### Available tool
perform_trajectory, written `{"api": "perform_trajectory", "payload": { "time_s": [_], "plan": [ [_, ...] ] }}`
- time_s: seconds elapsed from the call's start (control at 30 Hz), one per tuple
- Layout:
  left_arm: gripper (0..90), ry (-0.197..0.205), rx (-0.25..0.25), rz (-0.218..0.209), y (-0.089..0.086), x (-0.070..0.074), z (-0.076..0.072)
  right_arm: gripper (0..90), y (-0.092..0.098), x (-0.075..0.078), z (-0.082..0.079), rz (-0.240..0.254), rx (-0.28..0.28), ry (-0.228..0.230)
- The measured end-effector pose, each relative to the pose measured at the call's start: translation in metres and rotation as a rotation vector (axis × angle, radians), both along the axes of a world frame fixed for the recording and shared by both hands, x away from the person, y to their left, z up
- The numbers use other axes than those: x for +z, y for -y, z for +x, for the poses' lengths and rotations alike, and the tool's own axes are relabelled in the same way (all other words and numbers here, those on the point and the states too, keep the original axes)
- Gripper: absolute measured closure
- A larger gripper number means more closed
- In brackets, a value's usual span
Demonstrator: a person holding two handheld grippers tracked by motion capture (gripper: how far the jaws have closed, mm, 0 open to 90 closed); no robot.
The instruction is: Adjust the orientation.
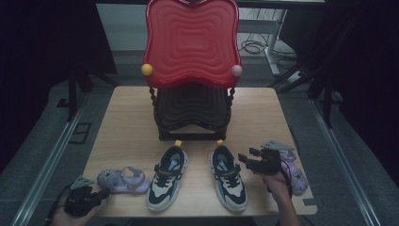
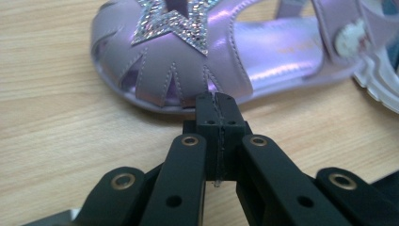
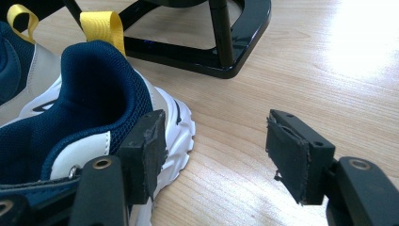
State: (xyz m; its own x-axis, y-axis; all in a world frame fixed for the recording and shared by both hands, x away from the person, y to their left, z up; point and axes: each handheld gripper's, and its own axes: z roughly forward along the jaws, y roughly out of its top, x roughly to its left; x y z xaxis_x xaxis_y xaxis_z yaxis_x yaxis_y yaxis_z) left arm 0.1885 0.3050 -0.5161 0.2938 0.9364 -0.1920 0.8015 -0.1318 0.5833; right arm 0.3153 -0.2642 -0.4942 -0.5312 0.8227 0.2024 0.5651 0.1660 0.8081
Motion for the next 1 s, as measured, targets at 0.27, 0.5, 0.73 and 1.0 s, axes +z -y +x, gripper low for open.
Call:
{"api": "perform_trajectory", "payload": {
  "time_s": [0.27,0.5,0.73,1.0],
  "plan": [
    [90.0,-0.008,0.0,-0.005,-0.01,0.001,0.012,38.6,-0.001,-0.001,-0.001,-0.005,-0.001,0.0],
    [90.0,-0.02,-0.011,-0.017,-0.013,0.001,0.024,38.6,-0.005,-0.002,-0.001,-0.018,0.008,-0.004],
    [90.0,-0.03,0.003,-0.015,-0.021,0.0,0.038,38.7,-0.003,-0.002,-0.001,-0.017,0.005,-0.003],
    [90.0,-0.037,-0.009,-0.04,-0.026,-0.001,0.056,38.7,-0.002,-0.002,-0.002,-0.022,0.001,-0.007]
  ]
}}
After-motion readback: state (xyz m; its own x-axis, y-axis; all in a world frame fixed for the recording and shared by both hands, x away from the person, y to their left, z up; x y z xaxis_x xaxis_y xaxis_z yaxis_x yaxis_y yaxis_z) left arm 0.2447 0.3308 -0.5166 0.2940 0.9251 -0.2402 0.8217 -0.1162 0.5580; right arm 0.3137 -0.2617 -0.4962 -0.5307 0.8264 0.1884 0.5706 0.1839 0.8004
